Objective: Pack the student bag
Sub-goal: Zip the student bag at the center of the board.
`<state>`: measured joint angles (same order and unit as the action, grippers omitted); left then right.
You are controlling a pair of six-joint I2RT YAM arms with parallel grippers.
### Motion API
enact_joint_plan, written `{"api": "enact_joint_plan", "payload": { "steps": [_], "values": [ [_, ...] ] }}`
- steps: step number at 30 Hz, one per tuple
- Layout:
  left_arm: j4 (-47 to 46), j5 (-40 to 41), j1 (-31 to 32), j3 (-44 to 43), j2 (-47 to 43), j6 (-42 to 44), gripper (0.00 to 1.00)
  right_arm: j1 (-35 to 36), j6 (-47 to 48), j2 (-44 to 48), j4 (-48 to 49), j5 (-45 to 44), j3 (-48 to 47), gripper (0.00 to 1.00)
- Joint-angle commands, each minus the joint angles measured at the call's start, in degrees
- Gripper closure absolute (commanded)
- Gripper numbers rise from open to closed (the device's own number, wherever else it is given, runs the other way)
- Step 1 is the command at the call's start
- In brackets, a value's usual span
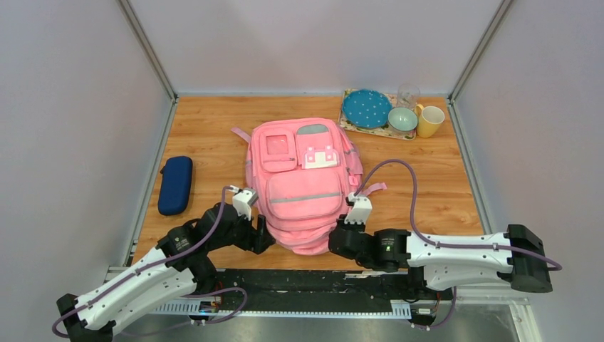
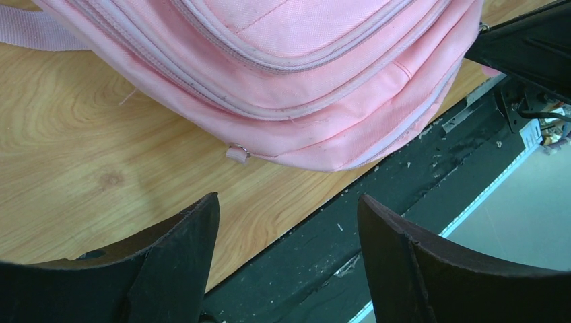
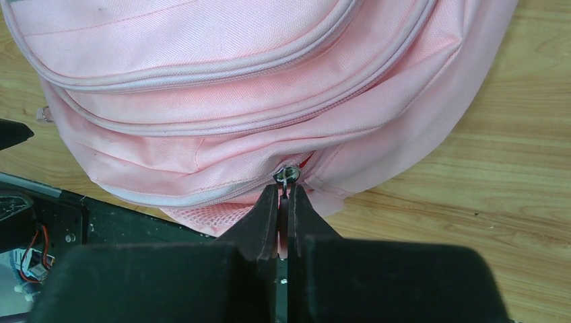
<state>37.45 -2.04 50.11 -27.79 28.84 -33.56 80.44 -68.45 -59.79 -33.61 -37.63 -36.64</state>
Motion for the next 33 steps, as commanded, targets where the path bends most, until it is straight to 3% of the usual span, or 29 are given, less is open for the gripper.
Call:
{"api": "enact_joint_plan", "payload": {
  "steps": [1,7,14,19,27,33],
  "values": [
    [-2.73,-0.68,-0.19,-0.95,1.04,0.16,0.18,-0.20,1.90,-0.33,2.84,-3.50,-4.66,1.00],
    [-5.10,-0.86,-0.18,-2.62,4.29,-1.41,0.18,-0.82,-0.01,2.21,-1.72,-2.90,-5.73,1.00],
    [-16.87,-2.52,-0.19,3.00,2.98,-6.08,0.18,-0.82,-2.74,8.01,9.51,0.80,7.89,1.00],
    [-18.02,0.45,-0.01,1.69,7.10,-7.21,0.17,-0.73,-2.66,9.95,7.94,0.80,9.04,1.00],
    [-33.39,4.78,6.06,13.29,2.97,-14.43,0.17,-0.81,-1.08,10.14,13.75,1.78,12.30,1.00],
    [-26.58,4.85,6.06,6.01,10.60,-9.69,0.17,-2.48,3.75,7.58,4.87,-3.23,4.76,1.00]
  ]
}}
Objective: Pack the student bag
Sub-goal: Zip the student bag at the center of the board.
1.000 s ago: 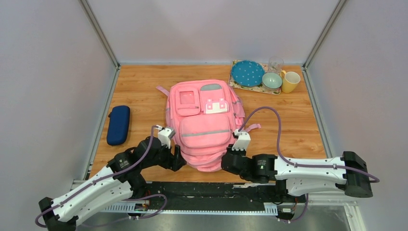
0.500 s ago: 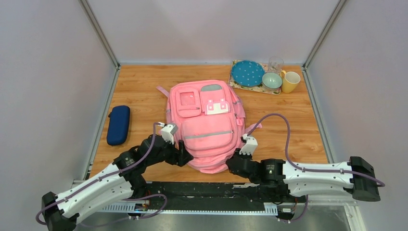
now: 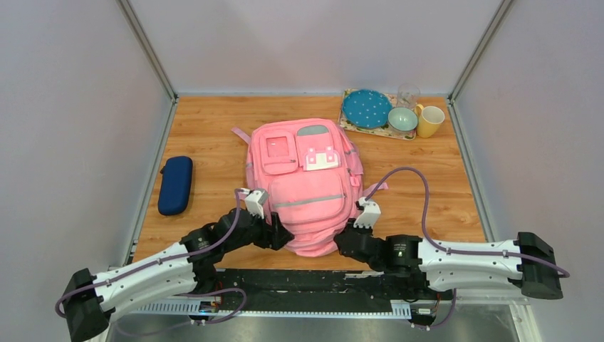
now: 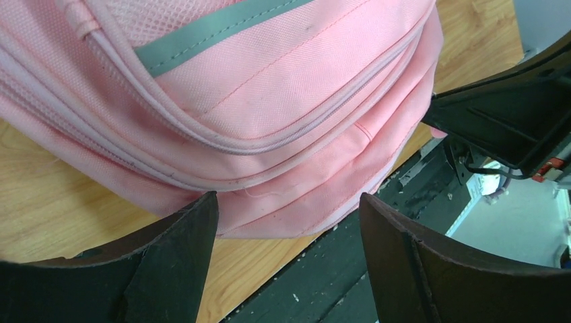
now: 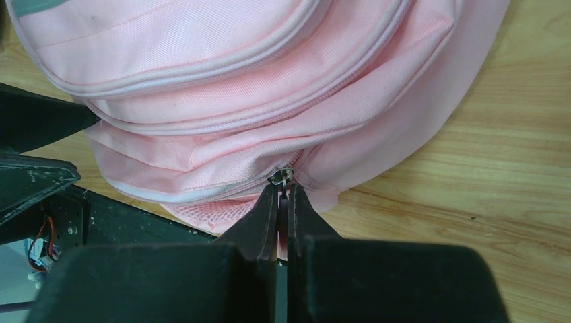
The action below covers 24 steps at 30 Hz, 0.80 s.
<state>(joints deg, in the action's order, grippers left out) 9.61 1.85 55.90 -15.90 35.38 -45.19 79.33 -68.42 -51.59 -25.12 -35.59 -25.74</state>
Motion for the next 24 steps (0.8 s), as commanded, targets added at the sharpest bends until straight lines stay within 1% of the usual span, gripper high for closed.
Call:
{"api": "enact_joint_plan", "payload": {
  "steps": [1,2,4,5,7,9,10,13,15,17,18,19,21,22,24],
  "values": [
    [2.42,1.23,0.26,-7.20,4.96,3.95,0.17,-2.07,3.82,-0.61,-4.49,-5.71,-6.86,1.00],
    [3.57,1.58,0.26,-9.48,5.49,4.93,0.16,-2.25,4.08,-0.44,-4.41,-6.15,-7.22,1.00],
    [4.81,3.77,0.26,-10.81,5.93,7.03,0.15,-2.60,4.70,-0.26,-3.62,-8.34,-7.66,1.00],
    [4.55,4.30,0.26,-11.34,5.50,7.39,0.11,-2.78,5.14,-0.52,-3.44,-8.96,-7.84,1.00],
    [1.83,4.66,0.26,-11.35,5.06,8.01,0.09,-3.91,6.98,-1.05,-3.35,-9.76,-8.71,1.00],
    [0.07,4.22,0.26,-12.92,5.23,8.45,0.09,-4.88,8.21,-1.84,-3.18,-9.93,-9.59,1.00],
    [0.06,3.70,0.26,-15.62,5.67,9.67,0.09,-6.10,9.96,-2.28,-2.83,-9.93,-10.64,1.00],
    [2.96,3.25,0.26,-20.47,8.30,12.13,0.08,-8.74,12.08,-3.69,-2.13,-9.58,-12.49,1.00],
    [3.49,1.86,0.26,-22.33,9.71,13.02,0.08,-9.02,13.31,-4.13,-1.33,-9.14,-13.72,1.00],
    [2.96,0.01,0.35,-21.11,10.32,15.30,0.09,-9.11,13.93,-4.39,-1.24,-8.53,-14.25,1.00],
    [2.44,-2.61,0.26,-20.41,10.41,16.26,0.09,-9.19,13.93,-4.39,-1.16,-7.31,-14.08,1.00],
    [2.52,-3.86,0.26,-18.92,10.59,18.80,0.08,-9.11,13.93,-4.39,-0.72,-6.51,-13.73,1.00],
    [1.74,-4.92,0.26,-16.54,9.45,20.48,0.09,-9.11,13.93,-4.13,0.07,-5.11,-11.63,1.00],
    [0.86,-5.01,0.35,-13.57,8.75,22.15,0.09,-9.11,13.84,-3.87,1.03,-4.84,-10.83,1.00],
    [-2.74,-6.84,0.35,-10.39,6.03,24.78,0.08,-9.11,14.11,-2.64,1.92,-3.96,-8.73,1.00]
  ]
}}
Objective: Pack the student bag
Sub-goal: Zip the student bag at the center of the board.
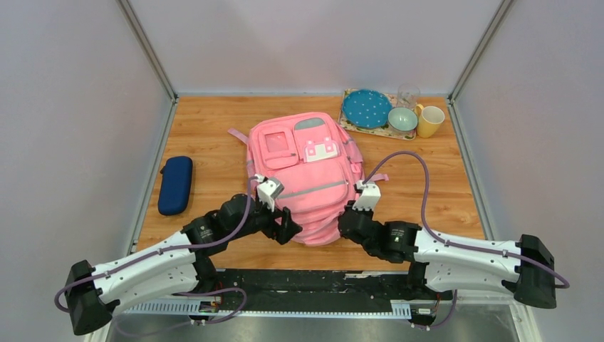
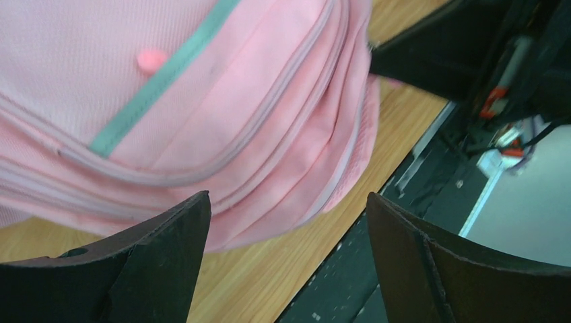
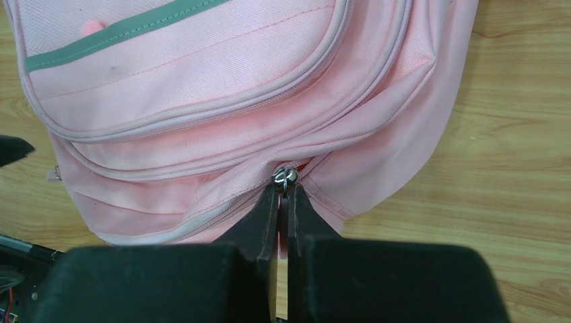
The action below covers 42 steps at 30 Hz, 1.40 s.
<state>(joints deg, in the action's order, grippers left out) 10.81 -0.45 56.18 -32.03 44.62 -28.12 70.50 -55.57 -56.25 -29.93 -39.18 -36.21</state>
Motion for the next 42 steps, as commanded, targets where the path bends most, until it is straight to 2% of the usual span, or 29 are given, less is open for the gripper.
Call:
{"api": "enact_joint_plan", "payload": {
  "steps": [1,4,7,11,16,18,22,26,30,31,33,34,36,37,39,40,41,42],
  "values": [
    [-5.34,-5.26,0.07,8.28,-4.18,8.42,0.09,-0.27,1.08,2.54,7.08,-0.29,2.19,1.00],
    [-10.00,-8.42,0.07,10.06,-5.69,9.83,0.08,-0.27,2.48,5.35,7.61,1.38,2.72,1.00],
    [-15.02,-11.50,0.59,9.36,-3.23,10.80,0.09,-0.27,5.02,7.99,8.83,3.14,2.81,1.00],
    [-13.63,-10.28,3.49,5.93,4.83,14.67,0.11,-0.28,4.51,9.49,8.49,4.63,3.16,1.00],
    [-15.72,-5.89,8.05,4.34,7.94,18.17,0.11,-0.27,3.63,9.40,8.22,7.10,4.21,1.00],
    [-19.41,-5.36,8.15,4.96,8.37,20.63,0.11,-0.28,3.89,9.40,8.40,7.45,4.21,1.00],
    [-19.24,-5.09,8.15,2.60,11.62,23.54,0.10,-0.28,4.94,9.58,9.10,8.68,3.51,1.00],
    [-21.18,-6.67,8.33,1.45,15.75,23.90,0.10,-0.27,6.79,9.76,11.12,11.05,3.16,1.00],
    [-20.21,-4.74,8.33,0.74,18.04,22.85,0.12,-0.19,8.20,8.97,11.83,13.33,2.28,1.00],
    [-20.30,-4.56,8.42,1.18,18.05,22.50,0.16,-0.10,8.63,8.96,11.74,14.21,1.85,1.00],
    [-20.30,-3.78,8.42,1.53,17.96,21.27,0.31,0.07,8.73,8.44,11.83,14.57,1.58,1.00],
    [-20.30,-3.34,8.42,2.14,17.87,21.00,0.47,0.42,8.81,8.26,11.91,14.66,1.58,1.00],
    [-19.69,-2.37,8.42,2.76,17.52,20.30,0.59,0.60,8.46,7.91,11.74,14.39,1.75,1.00],
    [-19.16,-2.02,8.42,3.20,17.34,20.12,0.68,0.69,8.29,7.73,11.57,14.22,1.84,1.00],
    [-17.84,-1.75,8.42,3.99,16.82,19.42,0.78,1.04,7.76,8.00,11.30,13.87,2.72,1.00],
    [-17.67,-1.58,8.42,5.04,16.55,18.98,0.91,1.04,7.58,8.43,10.87,13.61,3.07,1.00],
    [-17.49,-1.31,8.42,5.83,15.85,18.54,0.99,1.13,6.71,8.70,10.34,13.08,3.33,1.00],
    [-17.49,-0.79,8.42,6.54,15.41,17.41,1.00,1.13,6.27,9.14,9.72,12.12,3.86,1.00]
  ]
}}
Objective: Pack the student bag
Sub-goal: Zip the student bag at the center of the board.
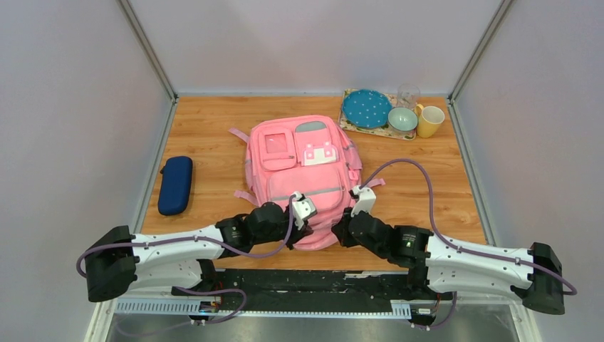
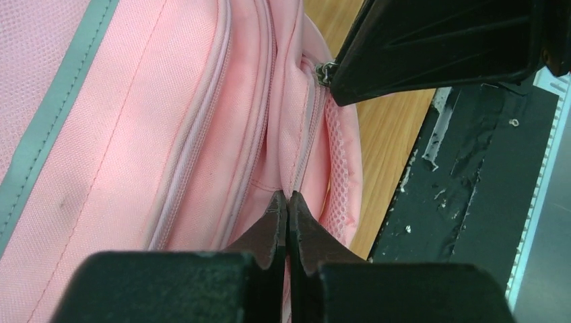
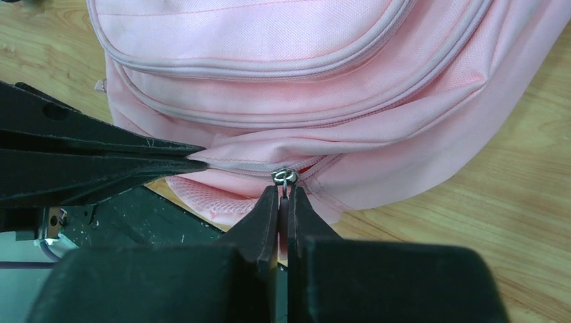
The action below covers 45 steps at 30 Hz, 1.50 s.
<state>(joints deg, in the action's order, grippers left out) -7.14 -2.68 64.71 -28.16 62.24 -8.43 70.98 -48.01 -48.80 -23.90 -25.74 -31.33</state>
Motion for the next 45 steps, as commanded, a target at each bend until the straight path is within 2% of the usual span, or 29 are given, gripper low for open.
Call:
{"api": "enact_joint_plan", "payload": {
  "steps": [1,6,8,12,16,19,22,24,25,27,29,31,33,41,45],
  "values": [
    [0.28,1.71,-0.11,4.50,-2.64,-2.99,1.00,0.56,-1.65,2.12,2.21,-1.86,-0.75,1.00],
    [-1.13,2.59,-0.11,10.31,-7.56,-6.77,1.00,0.56,-9.09,7.30,-6.49,-9.83,1.53,1.00],
    [2.01,4.69,-0.11,11.55,-10.01,-6.95,1.00,0.56,-11.75,9.85,-10.98,-11.78,2.76,1.00],
    [8.79,8.72,-0.11,12.69,-15.47,-6.87,1.00,0.47,-13.16,18.97,-10.47,-13.98,7.50,1.00],
    [14.07,14.97,-0.19,14.27,-23.02,-8.01,1.00,0.39,-13.69,23.38,-10.03,-14.69,10.41,1.00],
    [16.88,17.61,-0.11,14.98,-30.39,-8.54,1.00,0.39,-13.69,22.61,-10.03,-15.04,10.42,1.00],
    [18.64,18.23,-0.11,14.63,-33.22,-8.80,0.99,0.39,-13.34,19.98,-9.50,-15.22,9.01,1.00],
    [19.35,17.02,-0.11,13.75,-33.06,-9.06,0.85,0.39,-11.94,16.81,-8.36,-14.43,8.05,1.00],
    [19.79,16.13,-0.19,12.53,-32.19,-9.06,0.73,0.39,-11.67,15.93,-7.22,-14.26,7.78,1.00],
    [19.71,13.68,-0.11,11.38,-30.96,-9.24,0.60,0.39,-10.71,13.30,-6.08,-13.38,6.90,1.00],
    [18.13,11.74,-0.11,9.97,-28.58,-9.59,0.56,0.39,-10.18,12.06,-4.93,-12.94,6.46,1.00],
    [16.11,9.45,-0.11,8.66,-26.04,-9.77,0.46,0.39,-9.83,11.27,-4.40,-12.41,6.02,1.00],
    [14.96,7.78,-0.11,7.34,-24.19,-9.94,0.42,0.39,-9.12,11.53,-3.35,-11.89,6.19,1.00],
    [7.93,4.35,0.07,4.70,-14.00,-10.29,0.40,0.47,-7.36,13.90,-2.47,-11.35,6.72,1.00],
    [8.54,4.34,1.38,2.25,-8.64,-7.67,0.40,0.39,-7.10,15.04,-2.47,-10.92,7.07,1.00]
  ]
}}
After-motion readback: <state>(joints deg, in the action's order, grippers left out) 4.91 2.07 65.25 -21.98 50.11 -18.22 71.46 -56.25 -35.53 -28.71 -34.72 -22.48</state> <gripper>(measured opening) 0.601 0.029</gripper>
